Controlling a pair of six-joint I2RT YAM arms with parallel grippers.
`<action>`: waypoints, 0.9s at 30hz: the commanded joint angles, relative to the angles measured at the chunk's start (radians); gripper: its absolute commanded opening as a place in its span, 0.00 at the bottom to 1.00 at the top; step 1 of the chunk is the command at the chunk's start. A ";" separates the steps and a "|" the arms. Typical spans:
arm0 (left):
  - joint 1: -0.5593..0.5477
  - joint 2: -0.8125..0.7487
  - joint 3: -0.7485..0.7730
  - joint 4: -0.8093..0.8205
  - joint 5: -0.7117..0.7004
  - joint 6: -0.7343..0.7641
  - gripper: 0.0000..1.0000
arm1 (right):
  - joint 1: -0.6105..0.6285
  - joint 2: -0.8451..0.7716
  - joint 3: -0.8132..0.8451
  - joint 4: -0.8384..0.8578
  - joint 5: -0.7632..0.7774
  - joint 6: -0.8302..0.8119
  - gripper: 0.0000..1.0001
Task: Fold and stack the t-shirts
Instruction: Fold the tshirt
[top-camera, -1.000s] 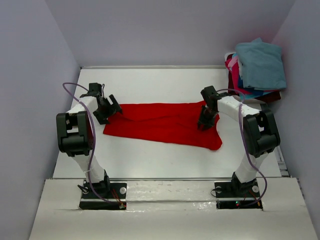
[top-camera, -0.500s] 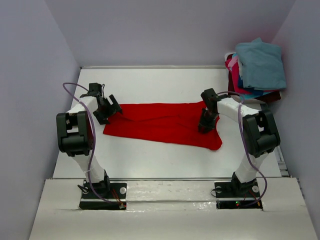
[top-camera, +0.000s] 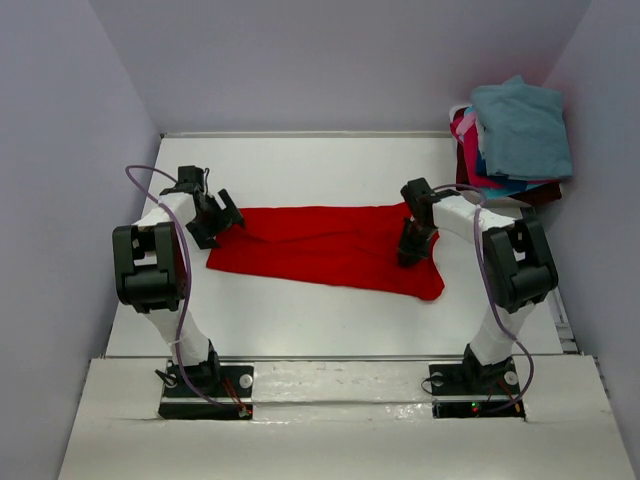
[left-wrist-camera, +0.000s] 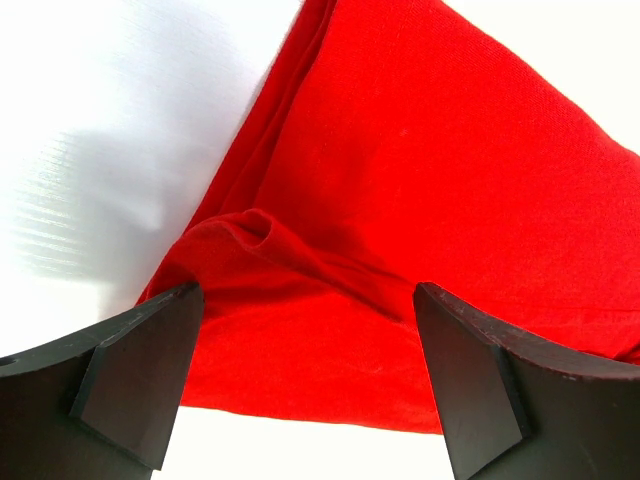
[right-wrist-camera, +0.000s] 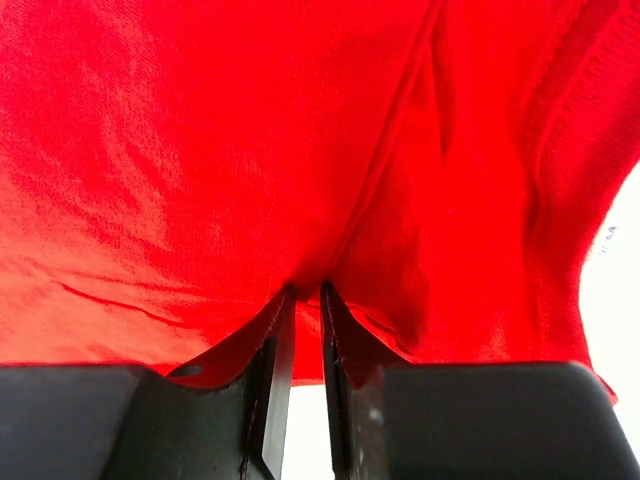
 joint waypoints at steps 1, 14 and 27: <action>0.003 -0.009 -0.002 -0.005 0.006 0.017 0.99 | 0.002 0.015 0.015 0.028 -0.001 0.001 0.21; 0.003 -0.010 -0.005 -0.003 0.006 0.017 0.99 | 0.002 0.029 0.057 0.030 -0.004 0.002 0.10; 0.003 -0.009 -0.009 0.001 0.007 0.018 0.99 | 0.002 -0.007 0.123 -0.019 0.006 -0.004 0.07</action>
